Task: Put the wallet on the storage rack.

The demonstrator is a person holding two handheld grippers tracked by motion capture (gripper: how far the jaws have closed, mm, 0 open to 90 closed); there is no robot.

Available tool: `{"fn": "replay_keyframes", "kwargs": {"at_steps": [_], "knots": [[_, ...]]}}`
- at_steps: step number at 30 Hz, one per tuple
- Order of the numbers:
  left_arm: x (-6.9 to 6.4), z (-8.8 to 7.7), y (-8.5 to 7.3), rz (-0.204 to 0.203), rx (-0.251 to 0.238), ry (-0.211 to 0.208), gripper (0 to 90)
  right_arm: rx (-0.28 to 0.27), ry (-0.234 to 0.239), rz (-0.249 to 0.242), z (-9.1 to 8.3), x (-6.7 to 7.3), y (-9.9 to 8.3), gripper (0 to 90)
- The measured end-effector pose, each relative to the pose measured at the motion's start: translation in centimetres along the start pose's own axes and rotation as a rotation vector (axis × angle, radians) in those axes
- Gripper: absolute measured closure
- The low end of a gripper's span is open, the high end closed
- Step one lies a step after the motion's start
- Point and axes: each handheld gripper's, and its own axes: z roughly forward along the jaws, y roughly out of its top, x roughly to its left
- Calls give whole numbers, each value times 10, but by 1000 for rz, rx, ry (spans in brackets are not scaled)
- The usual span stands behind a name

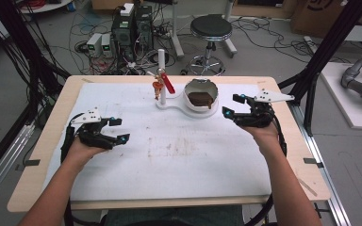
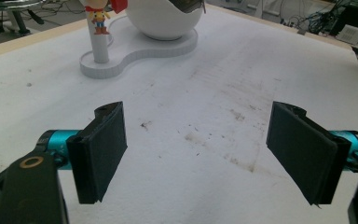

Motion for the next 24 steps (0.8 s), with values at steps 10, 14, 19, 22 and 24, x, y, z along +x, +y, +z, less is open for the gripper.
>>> {"fn": "replay_keyframes", "kwargs": {"at_steps": [10,14,19,22,24], "knots": [[0,2,1,2,-8,-4,200,14,15,25,-10,14,-30,215],[0,2,1,3,-9,-3,200,24,16,29,-10,17,-40,210],[0,4,1,9,2,-7,200,41,15,31,-10,19,-50,203],[-2,5,1,10,0,-11,200,56,10,34,-9,18,-60,188],[-2,5,1,15,3,-11,200,68,6,41,-9,18,-64,188]]}}
